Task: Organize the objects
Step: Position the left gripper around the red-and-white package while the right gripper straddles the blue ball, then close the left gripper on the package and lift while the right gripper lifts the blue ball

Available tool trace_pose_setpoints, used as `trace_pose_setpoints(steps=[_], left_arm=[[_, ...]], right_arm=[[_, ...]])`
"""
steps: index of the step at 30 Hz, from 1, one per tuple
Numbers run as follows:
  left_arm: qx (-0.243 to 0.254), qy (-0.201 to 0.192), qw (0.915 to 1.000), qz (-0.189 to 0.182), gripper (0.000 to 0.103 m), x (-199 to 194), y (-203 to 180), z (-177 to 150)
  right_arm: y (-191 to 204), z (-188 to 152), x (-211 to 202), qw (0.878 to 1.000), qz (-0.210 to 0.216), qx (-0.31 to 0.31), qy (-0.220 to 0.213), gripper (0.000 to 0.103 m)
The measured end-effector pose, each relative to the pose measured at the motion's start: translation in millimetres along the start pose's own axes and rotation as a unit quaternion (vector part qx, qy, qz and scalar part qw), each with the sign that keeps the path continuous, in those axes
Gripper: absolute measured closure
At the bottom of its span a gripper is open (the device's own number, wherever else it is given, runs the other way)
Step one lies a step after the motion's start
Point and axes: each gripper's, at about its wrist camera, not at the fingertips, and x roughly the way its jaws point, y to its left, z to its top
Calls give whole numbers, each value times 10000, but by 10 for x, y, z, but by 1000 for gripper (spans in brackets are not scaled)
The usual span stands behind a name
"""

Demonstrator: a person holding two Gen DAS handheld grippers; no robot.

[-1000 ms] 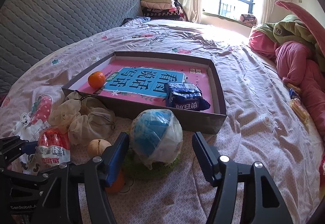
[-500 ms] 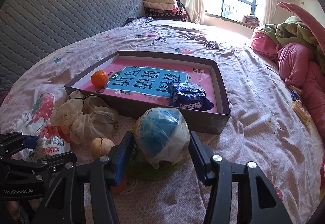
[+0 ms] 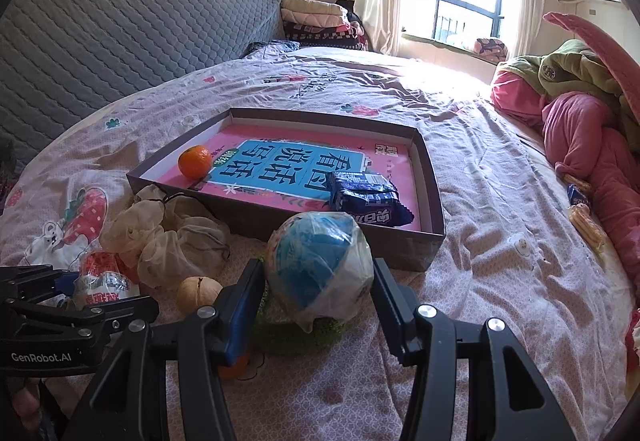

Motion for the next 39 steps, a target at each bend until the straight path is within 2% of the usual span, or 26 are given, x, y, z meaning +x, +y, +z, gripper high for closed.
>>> trace_pose_setpoints(steps=[6,30,39], left_arm=[[-51,-8,10000,-80,43,-4,12,4],[172,-168,9997,-37,43,-182,-61,-14],[317,-420,9984,226,43,-334,-84,8]], right_arm=[[8,2,-23,10000,-9,-31,-37,49],[30,-12,-59,9999,98,-51,-37,49],[40,-15,-125,9998,183,-19,-105,49]])
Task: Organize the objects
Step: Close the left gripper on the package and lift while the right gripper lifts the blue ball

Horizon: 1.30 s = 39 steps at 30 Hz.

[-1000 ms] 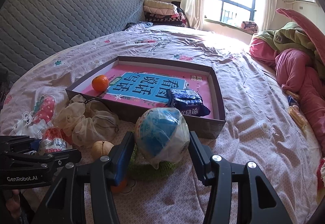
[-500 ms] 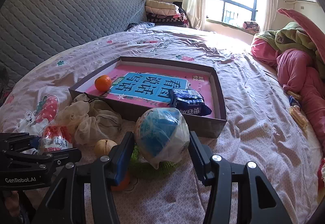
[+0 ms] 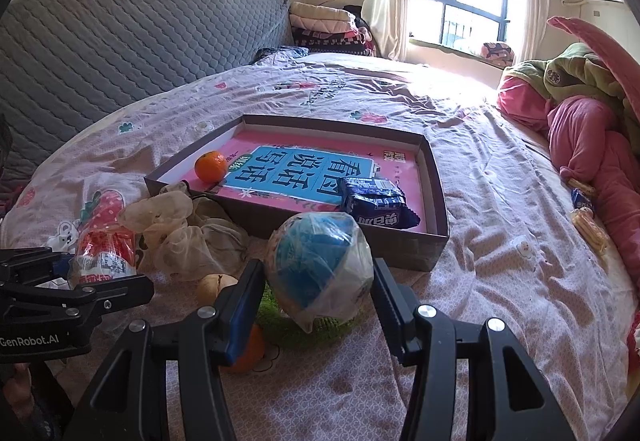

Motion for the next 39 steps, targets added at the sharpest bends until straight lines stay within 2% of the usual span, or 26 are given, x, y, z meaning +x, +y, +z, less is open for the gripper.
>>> trace_pose_setpoints(steps=[9,22,39], left_arm=[[205,-311,9991,196,43,-213,-69,32],[205,-705,9967,346,43,-455,-75,177],[199,-1143,9924,402,43,-431,15,698]], right_arm=[[40,23,-97,9999,18,-61,-160,49],[25,83,-267,9988,55,-4,-480,49],[89,238,-383,9956,47,-160,-926,49]])
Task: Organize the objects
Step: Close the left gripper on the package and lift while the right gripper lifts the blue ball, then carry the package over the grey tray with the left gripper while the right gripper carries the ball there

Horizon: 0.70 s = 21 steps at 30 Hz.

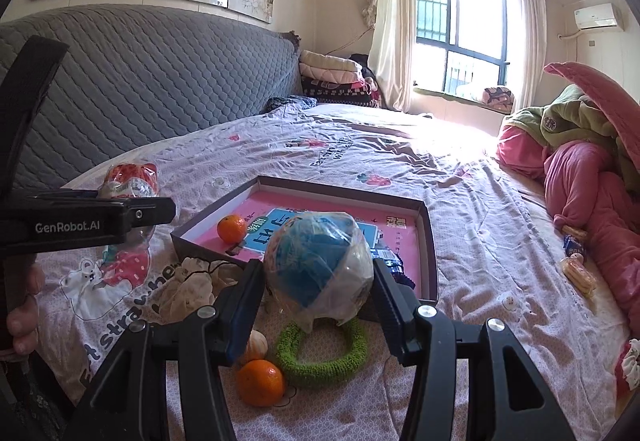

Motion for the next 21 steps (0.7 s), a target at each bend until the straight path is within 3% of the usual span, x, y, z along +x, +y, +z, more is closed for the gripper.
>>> trace_pose_setpoints(steps=[15,21], left_arm=[[130,-19,9998,-132,43,390,4,245],[136,116,9998,77,43,567,95,384]], right_arm=[[33,240,253,9999,-84,-101,-48,49],[50,309,419,9997,-106,-196,22,49]])
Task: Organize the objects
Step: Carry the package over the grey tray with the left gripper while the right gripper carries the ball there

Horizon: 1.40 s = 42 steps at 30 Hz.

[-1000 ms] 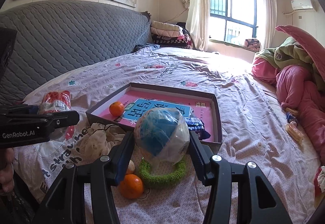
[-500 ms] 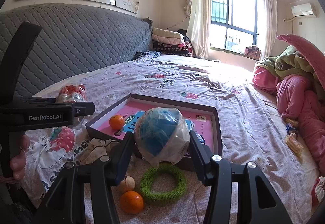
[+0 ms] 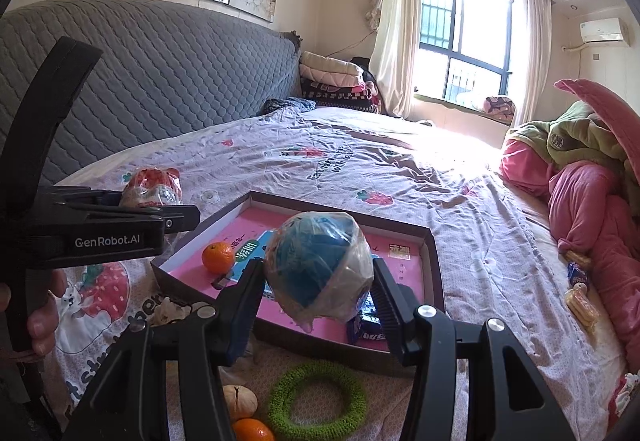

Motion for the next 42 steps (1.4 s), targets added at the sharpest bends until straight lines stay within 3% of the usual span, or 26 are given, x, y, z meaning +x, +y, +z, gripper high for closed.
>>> trace_pose_setpoints(steps=[8,16,42], left_arm=[[48,78,9999,117,43,203,131,89],[122,350,9990,240,43,482,169,-27],[72,562,9984,-62,43,811,90,-218]], right_arm=[[-31,-16,223,9998,5,5,200,49],[-97,-52,352,9994,9,8,352,49],[-79,-187,747,9962,246,27,836,49]])
